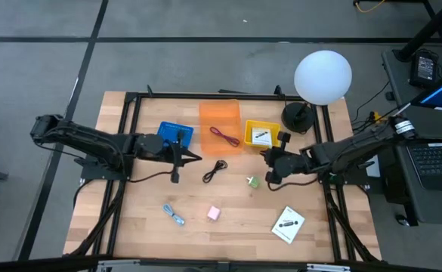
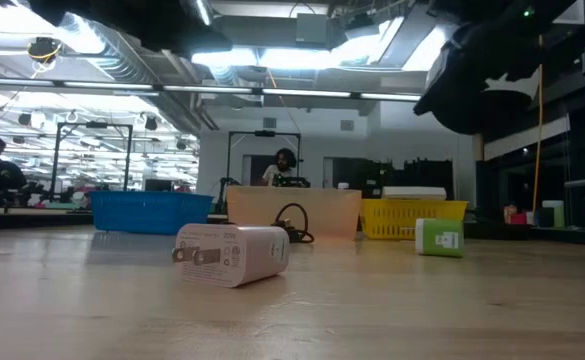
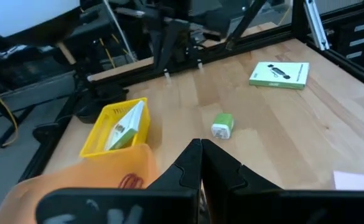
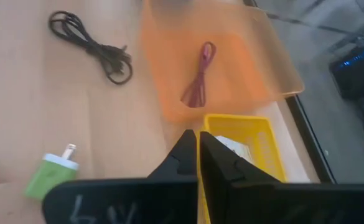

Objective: Pick and place items into bin
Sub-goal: Put the blue charger cable into the orange bin

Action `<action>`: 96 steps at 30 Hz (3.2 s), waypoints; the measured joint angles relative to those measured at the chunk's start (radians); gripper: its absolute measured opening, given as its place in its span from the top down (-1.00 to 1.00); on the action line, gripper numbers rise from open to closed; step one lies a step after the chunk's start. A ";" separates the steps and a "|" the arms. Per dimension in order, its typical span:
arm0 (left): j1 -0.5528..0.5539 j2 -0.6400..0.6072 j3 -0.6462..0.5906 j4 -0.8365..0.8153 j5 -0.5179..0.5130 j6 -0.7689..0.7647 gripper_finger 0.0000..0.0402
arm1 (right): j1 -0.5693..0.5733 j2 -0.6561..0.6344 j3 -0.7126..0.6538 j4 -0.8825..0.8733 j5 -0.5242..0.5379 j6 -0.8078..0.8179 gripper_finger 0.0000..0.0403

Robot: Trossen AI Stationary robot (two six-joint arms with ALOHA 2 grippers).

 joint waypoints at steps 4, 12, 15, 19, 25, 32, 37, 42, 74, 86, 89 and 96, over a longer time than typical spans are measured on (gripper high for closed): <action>0.000 -0.078 0.000 -0.125 0.000 -0.043 0.98 | 0.040 0.000 0.000 0.008 0.000 0.030 0.99; -0.001 -0.145 0.000 -0.306 0.013 -0.157 0.98 | 0.131 0.000 -0.011 0.123 0.001 0.056 1.00; -0.019 -0.146 0.000 -0.397 0.036 -0.229 0.98 | 0.165 0.000 -0.055 0.234 0.000 0.032 0.99; -0.067 -0.145 0.000 -0.466 0.041 -0.280 0.98 | 0.186 0.000 -0.106 0.327 0.012 0.026 1.00; -0.153 -0.143 0.000 -0.472 0.108 -0.298 0.98 | 0.187 0.000 -0.194 0.529 0.018 0.021 0.98; -0.259 -0.134 0.000 -0.455 0.021 -0.369 0.98 | 0.187 0.000 -0.245 0.558 0.019 0.022 0.98; -0.346 -0.058 0.001 -0.388 -0.064 -0.407 0.99 | 0.187 0.000 -0.246 0.586 0.019 0.021 0.98; -0.414 0.028 0.038 -0.435 -0.095 -0.507 0.99 | 0.187 0.000 -0.246 0.611 0.019 -0.001 0.98; -0.543 0.382 0.439 -0.873 -0.186 -0.689 0.87 | 0.187 0.000 -0.246 0.622 0.019 -0.005 0.97; -0.543 0.382 0.439 -0.902 -0.195 -0.702 0.36 | 0.187 0.000 -0.246 0.622 0.019 -0.008 0.97; -0.544 0.382 0.439 -0.902 -0.144 -0.714 0.27 | 0.187 0.000 -0.246 0.621 0.019 -0.009 0.97; -0.582 0.381 0.365 -0.832 -0.108 -0.716 0.29 | 0.187 0.001 -0.246 0.615 0.019 -0.008 0.98</action>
